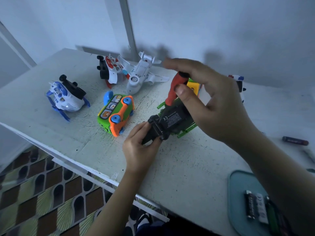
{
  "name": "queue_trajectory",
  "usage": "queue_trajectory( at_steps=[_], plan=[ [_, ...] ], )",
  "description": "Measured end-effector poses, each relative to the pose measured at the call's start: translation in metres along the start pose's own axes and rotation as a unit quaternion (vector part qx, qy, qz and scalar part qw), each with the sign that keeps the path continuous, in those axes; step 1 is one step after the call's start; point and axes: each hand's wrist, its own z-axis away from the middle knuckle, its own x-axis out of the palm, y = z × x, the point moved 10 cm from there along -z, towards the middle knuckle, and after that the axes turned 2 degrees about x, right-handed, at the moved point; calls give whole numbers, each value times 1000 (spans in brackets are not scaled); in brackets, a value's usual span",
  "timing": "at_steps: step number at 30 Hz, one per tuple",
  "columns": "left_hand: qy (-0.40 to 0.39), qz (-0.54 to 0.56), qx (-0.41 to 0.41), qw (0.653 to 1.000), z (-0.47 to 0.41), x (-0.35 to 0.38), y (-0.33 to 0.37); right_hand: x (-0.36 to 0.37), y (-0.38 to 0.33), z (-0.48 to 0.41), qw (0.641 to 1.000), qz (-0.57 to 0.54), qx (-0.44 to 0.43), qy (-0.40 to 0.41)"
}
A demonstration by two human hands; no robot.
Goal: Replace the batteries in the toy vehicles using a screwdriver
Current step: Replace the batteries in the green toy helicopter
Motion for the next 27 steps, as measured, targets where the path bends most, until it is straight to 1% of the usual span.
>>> queue_trajectory(
  at_steps=[2, 3, 5, 7, 9, 13, 17, 19, 21, 24, 27],
  plan=[
    [0, 2, 1, 1000, 0, 0, 0, 3, -1, 1, 1000, 7, -8, -19],
    [1, 2, 0, 1000, 0, -1, 0, 3, -2, 1, 1000, 12, -9, -15],
    [3, 2, 0, 1000, 0, -1, 1, -1, -5, 3, 1000, 21, -12, 20],
    [6, 3, 3, 1000, 0, -2, 2, -9, -6, 5, 997, 25, -3, 76],
    [5, 5, 6, 1000, 0, -3, 3, -14, -5, 6, 994, 31, 10, 105],
    [3, 18, -10, 1000, -1, -3, -1, -15, -4, 6, 994, 34, 25, 99],
    [-2, 21, -15, 1000, -1, -3, 0, -5, 1, 6, 997, 4, 52, 49],
    [-5, 22, -15, 1000, -1, -3, 2, 0, 2, 6, 998, -17, 54, 38],
    [-6, 18, -12, 1000, -2, -3, 5, -4, 0, 7, 996, -19, 47, 66],
    [-4, 11, -12, 1000, -1, -4, 4, -13, -4, 8, 992, 7, 41, 123],
    [4, 9, -4, 1000, -4, -6, 2, -17, -3, 8, 990, 6, 45, 134]
  ],
)
